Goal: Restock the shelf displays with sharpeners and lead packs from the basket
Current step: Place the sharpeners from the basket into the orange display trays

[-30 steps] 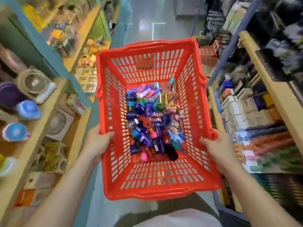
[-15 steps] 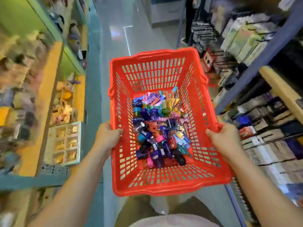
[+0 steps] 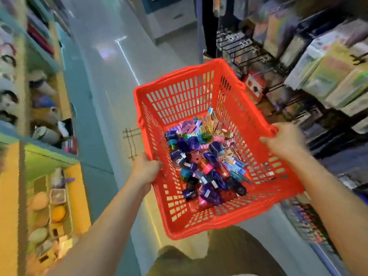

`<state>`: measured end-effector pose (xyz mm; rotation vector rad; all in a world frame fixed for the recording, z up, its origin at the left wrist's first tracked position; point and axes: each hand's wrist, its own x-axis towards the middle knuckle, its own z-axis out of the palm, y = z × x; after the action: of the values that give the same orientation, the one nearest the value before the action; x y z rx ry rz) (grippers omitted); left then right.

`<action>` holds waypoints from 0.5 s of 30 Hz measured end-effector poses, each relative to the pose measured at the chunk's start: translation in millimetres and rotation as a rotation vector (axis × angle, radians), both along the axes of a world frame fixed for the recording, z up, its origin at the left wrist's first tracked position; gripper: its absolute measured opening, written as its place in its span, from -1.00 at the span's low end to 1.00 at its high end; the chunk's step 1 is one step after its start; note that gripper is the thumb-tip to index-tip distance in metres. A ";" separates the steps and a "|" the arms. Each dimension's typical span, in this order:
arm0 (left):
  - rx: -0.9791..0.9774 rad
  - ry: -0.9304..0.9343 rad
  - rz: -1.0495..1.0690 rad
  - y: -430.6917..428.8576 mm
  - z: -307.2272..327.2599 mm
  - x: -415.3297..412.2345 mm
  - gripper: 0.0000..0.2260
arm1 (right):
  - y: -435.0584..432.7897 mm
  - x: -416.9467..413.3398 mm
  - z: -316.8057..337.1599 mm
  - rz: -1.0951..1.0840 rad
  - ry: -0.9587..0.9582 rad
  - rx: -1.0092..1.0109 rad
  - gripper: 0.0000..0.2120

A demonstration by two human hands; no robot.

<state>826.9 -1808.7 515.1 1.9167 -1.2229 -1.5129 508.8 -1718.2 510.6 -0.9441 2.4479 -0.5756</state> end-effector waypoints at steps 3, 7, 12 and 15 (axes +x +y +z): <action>0.047 0.029 0.049 -71.3 -20.6 -27.4 -0.76 | -78.8 -22.8 -10.6 -0.008 0.025 0.125 -0.79; 0.035 -0.024 0.067 -144.3 -48.4 -65.0 -0.78 | -128.0 -22.8 -55.7 -0.167 0.037 0.168 -0.55; 0.097 -0.059 0.027 -242.5 -130.5 -79.8 -0.86 | -172.9 34.3 -131.3 -0.814 -0.505 -0.111 -0.53; 0.142 -0.101 -0.059 -287.8 -178.4 -81.4 -0.79 | -218.7 72.5 -163.1 -1.100 -0.817 -0.159 -0.77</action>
<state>745.6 -2096.5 336.8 2.0884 -1.2548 -1.5887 581.3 -1936.8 347.5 0.6352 1.9378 -1.2006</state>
